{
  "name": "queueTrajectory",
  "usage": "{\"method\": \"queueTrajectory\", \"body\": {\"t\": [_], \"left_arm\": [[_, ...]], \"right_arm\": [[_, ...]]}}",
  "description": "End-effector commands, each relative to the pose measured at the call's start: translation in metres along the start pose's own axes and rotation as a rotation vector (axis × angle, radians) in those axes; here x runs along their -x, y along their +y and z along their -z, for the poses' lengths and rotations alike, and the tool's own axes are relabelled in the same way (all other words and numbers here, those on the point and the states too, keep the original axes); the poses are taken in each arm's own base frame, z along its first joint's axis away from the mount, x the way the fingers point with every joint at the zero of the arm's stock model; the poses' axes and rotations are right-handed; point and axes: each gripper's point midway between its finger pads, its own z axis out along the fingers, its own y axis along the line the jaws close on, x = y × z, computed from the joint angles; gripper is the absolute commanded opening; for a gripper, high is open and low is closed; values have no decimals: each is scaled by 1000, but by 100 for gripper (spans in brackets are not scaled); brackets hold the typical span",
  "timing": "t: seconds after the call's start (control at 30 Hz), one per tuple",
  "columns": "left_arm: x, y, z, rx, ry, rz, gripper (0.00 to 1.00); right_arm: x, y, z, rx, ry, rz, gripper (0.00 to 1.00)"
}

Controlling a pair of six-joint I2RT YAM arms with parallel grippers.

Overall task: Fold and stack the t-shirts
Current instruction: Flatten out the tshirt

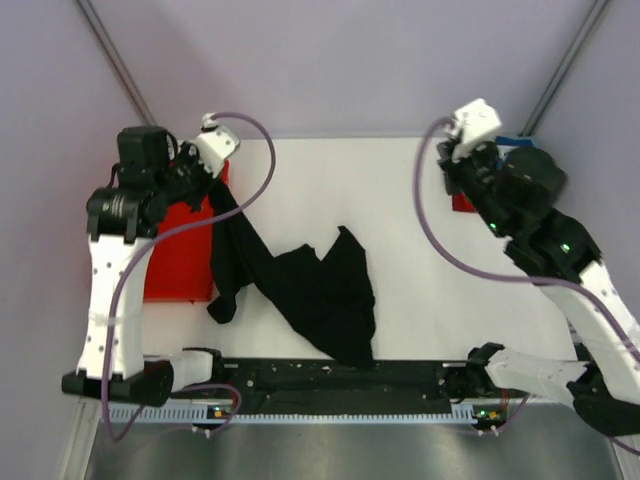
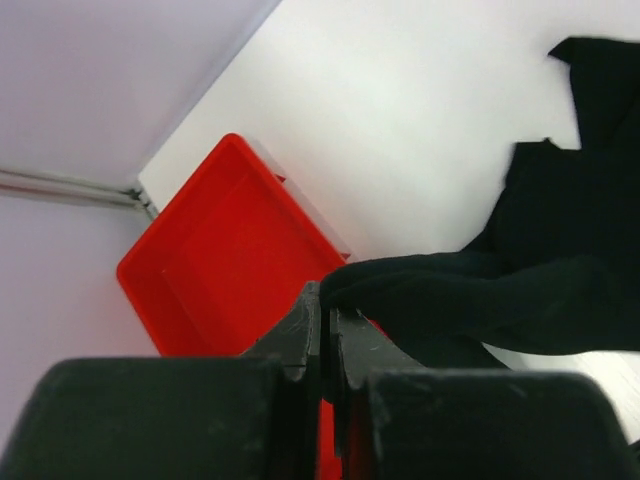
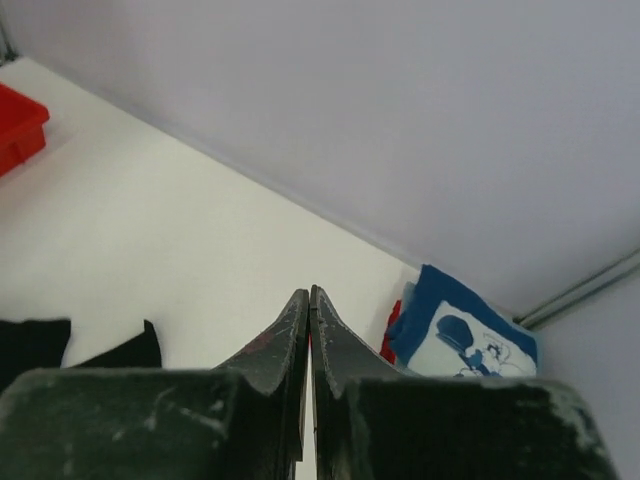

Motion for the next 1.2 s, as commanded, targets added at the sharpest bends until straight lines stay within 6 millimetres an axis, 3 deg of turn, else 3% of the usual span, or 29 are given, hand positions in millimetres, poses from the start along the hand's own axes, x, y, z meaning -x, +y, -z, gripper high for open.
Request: {"method": "queueTrajectory", "body": {"t": [0.0, 0.13, 0.2, 0.27, 0.37, 0.53, 0.6, 0.63, 0.7, 0.83, 1.0, 1.17], "left_arm": [[32, 11, -21, -37, -91, 45, 0], [7, -4, -22, -34, -74, 20, 0], [-9, -12, -21, -23, -57, 9, 0], [-25, -21, -19, -22, -28, 8, 0], [-45, -30, -16, -22, 25, 21, 0], [-67, -34, -18, -15, 100, 54, 0], [-71, -37, -18, -24, 104, 53, 0], [-71, -38, -17, -25, 101, 53, 0], [-73, -41, -18, -33, 103, 53, 0], [-74, -44, -21, -48, 102, 56, 0], [-73, -47, -17, -54, 93, 56, 0], [-78, -47, -13, -47, 110, 48, 0]], "right_arm": [[-34, 45, -44, 150, 102, 26, 0], [-119, 122, -49, 439, 272, -14, 33], [-168, 150, -46, 496, 388, -85, 44], [-201, 175, -44, 538, 457, -187, 52], [-224, 217, -44, 606, 496, -361, 59], [-232, 291, -25, 750, 616, -484, 67], [-250, 311, -10, 796, 752, -561, 92], [-261, 315, -4, 785, 820, -595, 96], [-289, 321, 8, 753, 912, -634, 93], [-297, 346, 28, 817, 953, -683, 74], [-315, 361, 34, 826, 1024, -714, 44], [-329, 364, 34, 801, 1080, -702, 48]]}}
